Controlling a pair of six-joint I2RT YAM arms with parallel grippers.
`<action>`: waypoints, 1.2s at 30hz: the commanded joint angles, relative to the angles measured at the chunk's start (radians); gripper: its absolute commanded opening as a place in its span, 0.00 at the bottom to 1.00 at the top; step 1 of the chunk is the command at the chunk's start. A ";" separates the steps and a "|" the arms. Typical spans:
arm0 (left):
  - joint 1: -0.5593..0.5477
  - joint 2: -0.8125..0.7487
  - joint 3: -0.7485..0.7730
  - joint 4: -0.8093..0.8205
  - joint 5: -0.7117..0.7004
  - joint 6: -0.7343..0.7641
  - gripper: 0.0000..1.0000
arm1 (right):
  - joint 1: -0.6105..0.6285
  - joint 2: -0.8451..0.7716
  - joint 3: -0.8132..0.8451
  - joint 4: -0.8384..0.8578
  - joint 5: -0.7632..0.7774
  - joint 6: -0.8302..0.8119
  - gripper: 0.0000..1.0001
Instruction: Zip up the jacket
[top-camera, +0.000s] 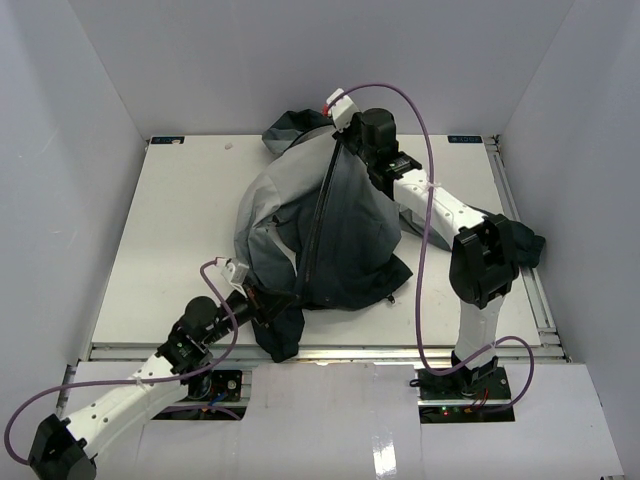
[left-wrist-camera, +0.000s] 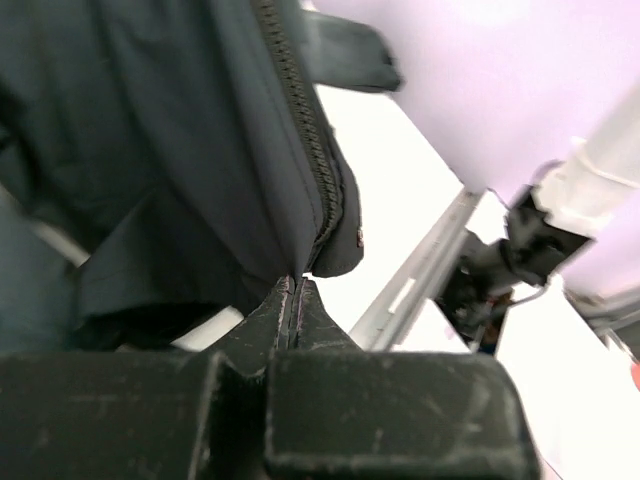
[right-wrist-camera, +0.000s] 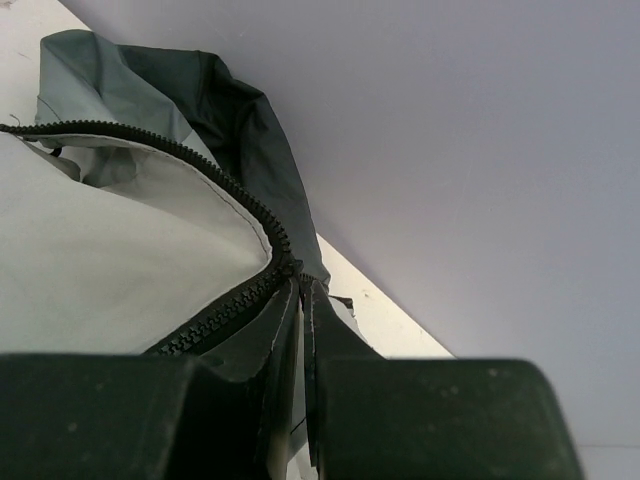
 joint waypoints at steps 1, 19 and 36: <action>-0.012 0.091 -0.047 0.191 0.322 0.010 0.03 | -0.037 -0.063 0.010 0.289 0.034 -0.077 0.08; -0.012 0.305 0.369 -0.106 -0.074 0.135 0.76 | 0.054 -0.367 -0.395 0.383 -0.263 -0.076 0.08; -0.012 0.719 0.640 -0.138 -0.304 0.299 0.59 | 0.326 -0.506 -0.623 0.436 -0.177 -0.081 0.08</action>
